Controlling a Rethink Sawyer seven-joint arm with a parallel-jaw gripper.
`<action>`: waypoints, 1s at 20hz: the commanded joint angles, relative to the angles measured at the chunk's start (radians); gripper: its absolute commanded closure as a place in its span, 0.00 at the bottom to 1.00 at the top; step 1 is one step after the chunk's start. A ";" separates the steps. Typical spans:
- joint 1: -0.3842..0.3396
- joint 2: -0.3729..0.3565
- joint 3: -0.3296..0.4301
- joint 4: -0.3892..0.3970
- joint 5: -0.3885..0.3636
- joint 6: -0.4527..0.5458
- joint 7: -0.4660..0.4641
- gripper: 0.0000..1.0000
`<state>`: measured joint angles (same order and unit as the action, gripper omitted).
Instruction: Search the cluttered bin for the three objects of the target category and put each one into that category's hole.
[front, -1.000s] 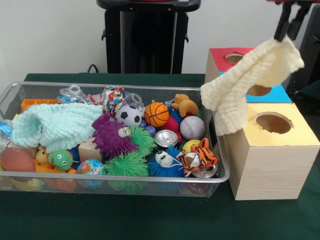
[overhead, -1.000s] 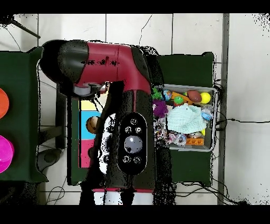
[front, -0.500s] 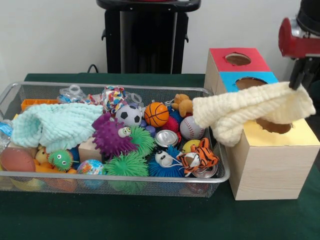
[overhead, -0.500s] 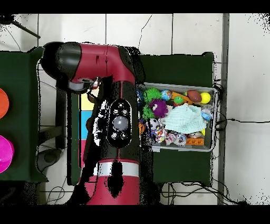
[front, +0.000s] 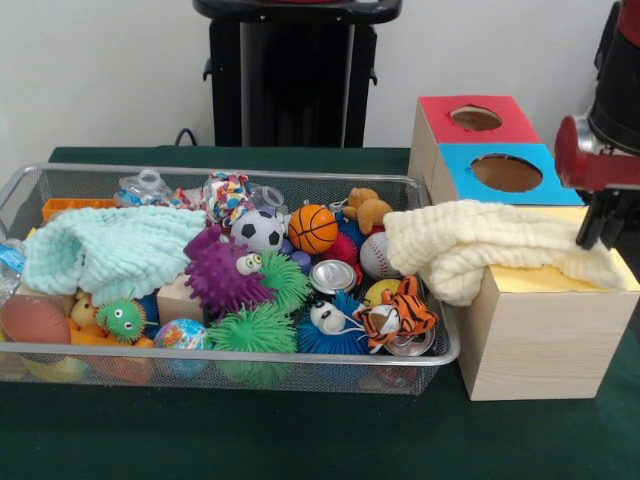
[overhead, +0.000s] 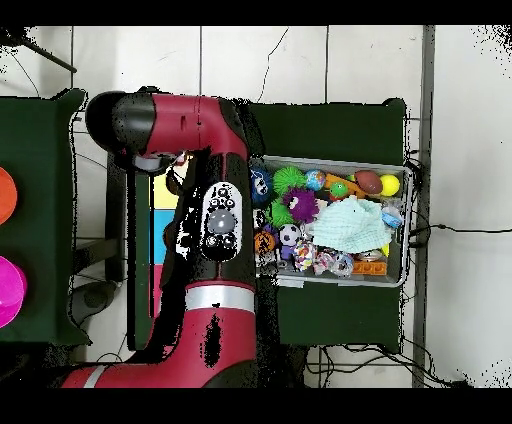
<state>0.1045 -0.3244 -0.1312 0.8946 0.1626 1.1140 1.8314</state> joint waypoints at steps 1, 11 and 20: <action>-0.011 -0.027 0.019 0.156 -0.011 -0.086 0.186 1.00; -0.018 -0.034 0.010 0.141 -0.006 -0.027 0.162 1.00; -0.022 -0.112 -0.019 0.158 -0.012 0.122 0.140 1.00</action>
<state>0.1046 -0.3702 -0.1488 0.9244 0.1626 1.0742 1.8314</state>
